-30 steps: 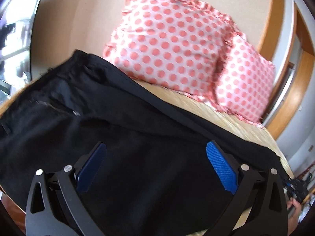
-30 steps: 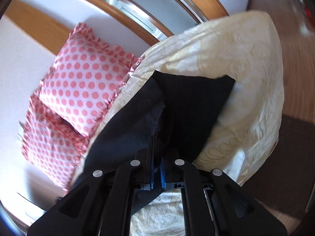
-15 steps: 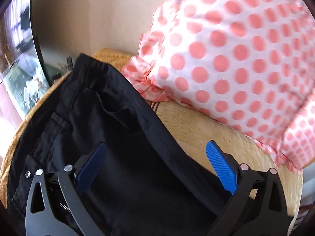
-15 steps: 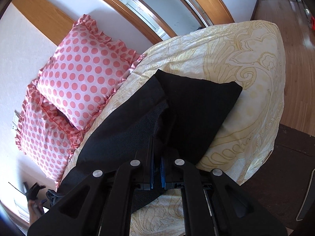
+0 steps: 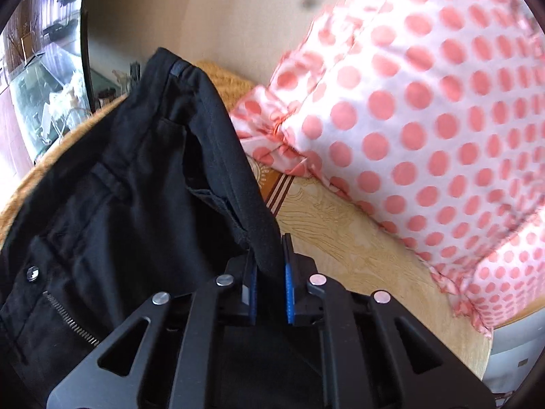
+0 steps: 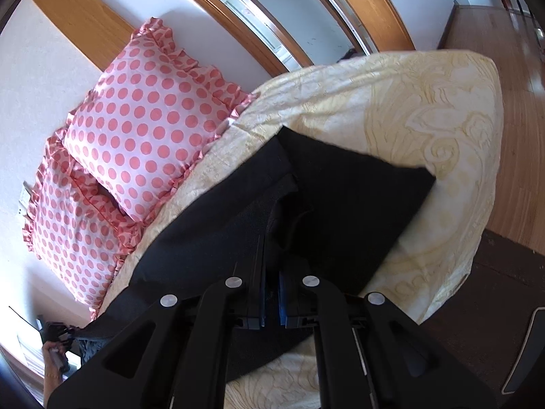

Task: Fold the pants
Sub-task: 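Grasp the trouser waistband with the left gripper and lift it up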

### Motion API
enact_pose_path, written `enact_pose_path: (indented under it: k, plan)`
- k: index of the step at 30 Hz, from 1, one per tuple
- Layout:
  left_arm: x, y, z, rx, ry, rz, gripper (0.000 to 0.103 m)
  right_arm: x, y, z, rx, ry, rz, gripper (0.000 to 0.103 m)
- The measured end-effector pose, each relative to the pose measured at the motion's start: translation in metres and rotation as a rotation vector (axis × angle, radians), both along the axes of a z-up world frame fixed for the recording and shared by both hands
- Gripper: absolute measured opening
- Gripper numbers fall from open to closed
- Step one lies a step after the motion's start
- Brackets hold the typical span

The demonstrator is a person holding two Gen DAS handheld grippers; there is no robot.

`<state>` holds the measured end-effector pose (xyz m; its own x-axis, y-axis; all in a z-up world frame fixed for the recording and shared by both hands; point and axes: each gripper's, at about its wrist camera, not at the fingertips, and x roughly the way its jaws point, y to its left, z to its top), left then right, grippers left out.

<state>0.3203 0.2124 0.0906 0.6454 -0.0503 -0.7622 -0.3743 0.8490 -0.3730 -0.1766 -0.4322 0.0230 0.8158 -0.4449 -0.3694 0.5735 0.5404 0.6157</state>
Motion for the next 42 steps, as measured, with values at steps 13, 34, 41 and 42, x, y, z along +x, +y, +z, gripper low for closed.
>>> enact_pose_path:
  k: [13,34,41,42]
  plan:
    - [-0.285,0.005,-0.037,0.022,-0.260,0.076,0.012,-0.015,-0.016,0.021,-0.045,-0.015,-0.060,0.005]
    - [-0.296,0.105,-0.070,-0.329,-0.217,0.265,0.073,-0.008,-0.015,0.021,-0.041,-0.006,-0.068,0.005]
    - [-0.291,0.131,-0.071,-0.329,-0.212,0.326,0.016,-0.004,-0.014,0.021,-0.045,-0.004,-0.063,0.005]
    - [-0.293,0.134,-0.070,-0.324,-0.214,0.329,0.012,-0.004,-0.014,0.021,-0.047,-0.003,-0.063,0.005]
